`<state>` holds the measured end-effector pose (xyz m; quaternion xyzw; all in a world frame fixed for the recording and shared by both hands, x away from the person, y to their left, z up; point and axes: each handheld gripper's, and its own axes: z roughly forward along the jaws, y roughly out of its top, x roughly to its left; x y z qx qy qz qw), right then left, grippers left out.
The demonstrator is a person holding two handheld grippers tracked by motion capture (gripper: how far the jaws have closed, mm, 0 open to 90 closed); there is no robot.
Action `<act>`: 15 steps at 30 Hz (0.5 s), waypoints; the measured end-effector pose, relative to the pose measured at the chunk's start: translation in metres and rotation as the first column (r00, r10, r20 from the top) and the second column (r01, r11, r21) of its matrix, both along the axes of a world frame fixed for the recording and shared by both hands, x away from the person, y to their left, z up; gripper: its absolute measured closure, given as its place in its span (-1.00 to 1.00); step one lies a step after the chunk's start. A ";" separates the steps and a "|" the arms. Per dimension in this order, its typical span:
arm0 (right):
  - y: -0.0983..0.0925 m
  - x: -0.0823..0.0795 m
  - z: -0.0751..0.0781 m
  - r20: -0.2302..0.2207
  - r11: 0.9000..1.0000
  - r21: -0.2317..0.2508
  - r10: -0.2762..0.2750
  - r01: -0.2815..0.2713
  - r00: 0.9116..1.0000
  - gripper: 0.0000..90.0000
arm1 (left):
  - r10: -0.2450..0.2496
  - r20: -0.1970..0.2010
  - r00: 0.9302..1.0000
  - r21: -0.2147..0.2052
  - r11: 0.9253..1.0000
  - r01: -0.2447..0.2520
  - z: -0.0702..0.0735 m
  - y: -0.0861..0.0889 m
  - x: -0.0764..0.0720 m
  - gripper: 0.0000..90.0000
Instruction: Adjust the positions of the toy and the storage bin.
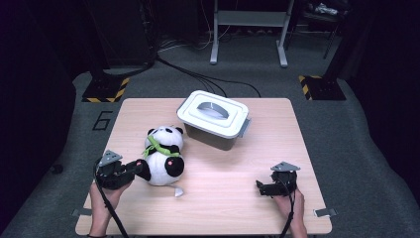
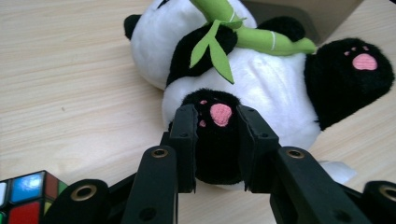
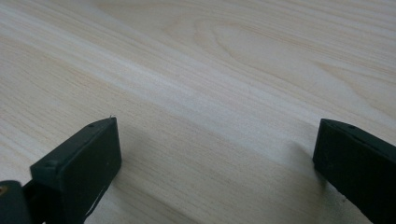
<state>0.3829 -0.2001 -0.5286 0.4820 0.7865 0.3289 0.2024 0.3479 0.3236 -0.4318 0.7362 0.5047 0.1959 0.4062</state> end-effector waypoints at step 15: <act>0.000 0.000 0.000 0.000 1.000 -0.001 0.000 0.000 1.000 -1.00 | -0.084 0.039 0.996 0.076 0.994 0.080 0.025 0.000 0.021 -0.24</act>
